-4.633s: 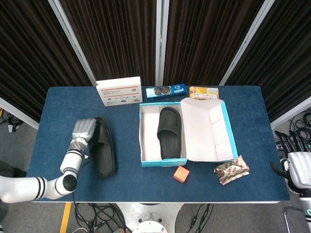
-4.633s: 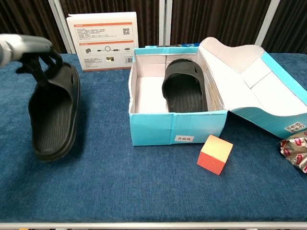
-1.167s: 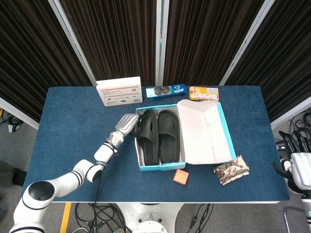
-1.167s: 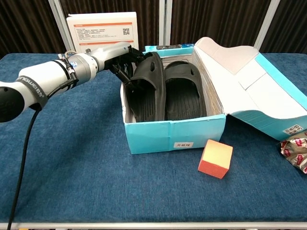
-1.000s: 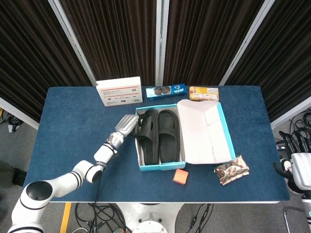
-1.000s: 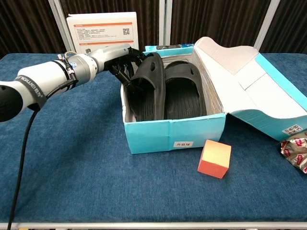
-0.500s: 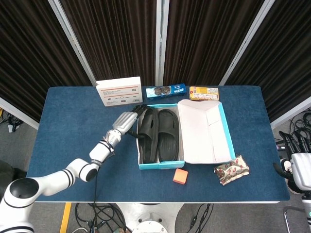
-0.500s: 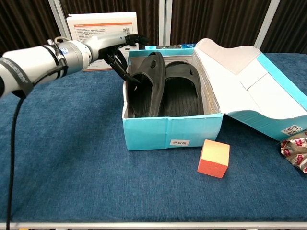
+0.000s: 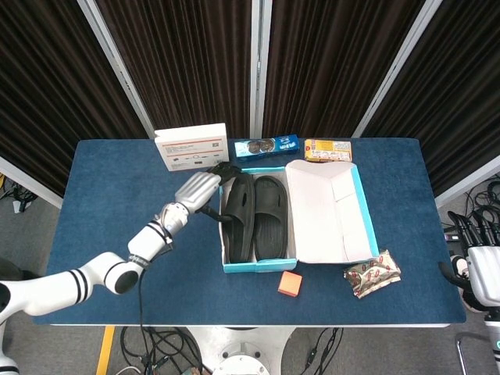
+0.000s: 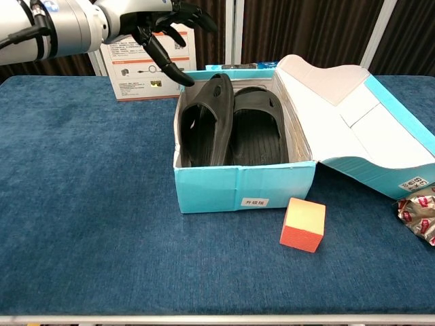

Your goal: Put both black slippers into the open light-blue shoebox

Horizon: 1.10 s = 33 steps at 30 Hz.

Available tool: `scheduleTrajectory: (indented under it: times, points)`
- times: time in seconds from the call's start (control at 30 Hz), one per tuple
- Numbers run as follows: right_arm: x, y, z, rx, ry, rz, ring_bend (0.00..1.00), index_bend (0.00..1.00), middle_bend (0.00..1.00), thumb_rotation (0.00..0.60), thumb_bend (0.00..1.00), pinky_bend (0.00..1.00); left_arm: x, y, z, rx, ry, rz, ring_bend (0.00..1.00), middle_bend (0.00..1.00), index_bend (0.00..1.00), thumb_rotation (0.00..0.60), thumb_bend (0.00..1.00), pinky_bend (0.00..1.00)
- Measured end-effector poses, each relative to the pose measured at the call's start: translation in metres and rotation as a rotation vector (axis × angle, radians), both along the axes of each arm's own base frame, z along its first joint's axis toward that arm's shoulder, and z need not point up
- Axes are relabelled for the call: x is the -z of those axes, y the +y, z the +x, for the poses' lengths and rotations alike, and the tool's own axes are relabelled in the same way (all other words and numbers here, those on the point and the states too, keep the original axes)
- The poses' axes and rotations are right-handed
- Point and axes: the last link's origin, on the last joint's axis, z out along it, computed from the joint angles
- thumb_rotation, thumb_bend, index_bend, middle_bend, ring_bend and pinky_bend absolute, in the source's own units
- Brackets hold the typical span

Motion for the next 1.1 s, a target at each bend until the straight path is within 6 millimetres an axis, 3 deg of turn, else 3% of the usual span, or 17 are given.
scheduleTrajectory:
  times: [0.3, 0.6, 0.77, 1.1]
  points:
    - [-0.001, 0.001, -0.004, 0.008, -0.003, -0.004, 0.00, 0.05, 0.15, 0.600, 0.14, 0.14, 0.023, -0.002, 0.011, 0.149, 0.238, 0.079, 0.05, 0.26, 0.33, 0.597, 0.00, 0.16]
    - [-0.001, 0.002, -0.006, 0.013, -0.008, -0.006, 0.00, 0.05, 0.15, 0.600, 0.14, 0.14, 0.044, 0.004, 0.028, 0.217, 0.362, 0.119, 0.05, 0.27, 0.33, 0.599, 0.00, 0.16]
    - [-0.002, 0.002, -0.007, 0.017, -0.008, -0.009, 0.00, 0.05, 0.15, 0.600, 0.14, 0.14, 0.048, 0.008, 0.026, 0.203, 0.417, 0.124, 0.05, 0.32, 0.35, 0.600, 0.00, 0.16]
    - [-0.001, 0.002, -0.006, 0.013, -0.009, -0.005, 0.00, 0.05, 0.15, 0.600, 0.14, 0.14, 0.050, 0.012, 0.014, 0.135, 0.450, 0.113, 0.05, 0.33, 0.35, 0.600, 0.00, 0.16]
